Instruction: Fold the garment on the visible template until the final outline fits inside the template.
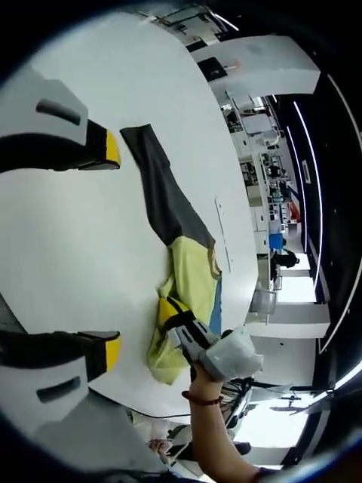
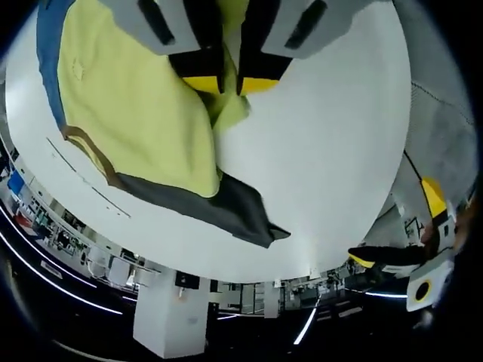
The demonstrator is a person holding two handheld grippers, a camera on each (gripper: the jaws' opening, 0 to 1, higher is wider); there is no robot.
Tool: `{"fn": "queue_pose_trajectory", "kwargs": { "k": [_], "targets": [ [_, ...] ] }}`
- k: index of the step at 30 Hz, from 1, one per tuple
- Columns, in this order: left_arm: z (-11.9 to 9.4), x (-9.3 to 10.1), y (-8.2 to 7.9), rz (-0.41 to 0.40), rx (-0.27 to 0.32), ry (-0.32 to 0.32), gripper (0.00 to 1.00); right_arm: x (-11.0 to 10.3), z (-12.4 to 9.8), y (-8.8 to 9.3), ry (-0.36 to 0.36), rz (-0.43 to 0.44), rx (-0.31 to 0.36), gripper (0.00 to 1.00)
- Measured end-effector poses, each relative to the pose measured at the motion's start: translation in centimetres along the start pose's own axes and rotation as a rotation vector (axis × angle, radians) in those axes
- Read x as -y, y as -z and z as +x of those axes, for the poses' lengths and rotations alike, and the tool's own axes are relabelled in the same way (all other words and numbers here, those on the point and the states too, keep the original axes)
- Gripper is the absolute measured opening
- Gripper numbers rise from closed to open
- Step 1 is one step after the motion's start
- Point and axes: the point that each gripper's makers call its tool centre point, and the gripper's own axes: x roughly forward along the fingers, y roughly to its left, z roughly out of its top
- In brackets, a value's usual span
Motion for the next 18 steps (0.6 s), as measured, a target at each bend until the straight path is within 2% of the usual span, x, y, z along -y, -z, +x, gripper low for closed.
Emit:
{"fn": "queue_pose_trajectory", "kwargs": {
  "k": [2,3,6,13,18],
  "targets": [
    [-0.2,-0.2,0.1,-0.009,0.0,-0.01,0.84,0.1,0.0,-0.1,0.007,0.007,0.006,0.0],
    [-0.2,-0.3,0.2,-0.015,0.0,-0.013,0.85,0.0,-0.1,-0.1,0.002,0.039,0.008,0.0],
    [-0.4,-0.5,0.4,-0.015,-0.001,-0.018,0.84,-0.6,-0.7,-0.7,-0.028,0.039,0.025,0.0],
    [-0.4,-0.6,0.8,-0.018,-0.012,-0.02,0.83,-2.1,-3.2,-3.1,-0.111,0.05,0.081,0.0],
    [-0.3,-0.2,0.4,-0.008,-0.001,-0.004,0.81,-2.9,-5.6,-5.0,-0.168,0.065,0.135,0.0]
  ]
}}
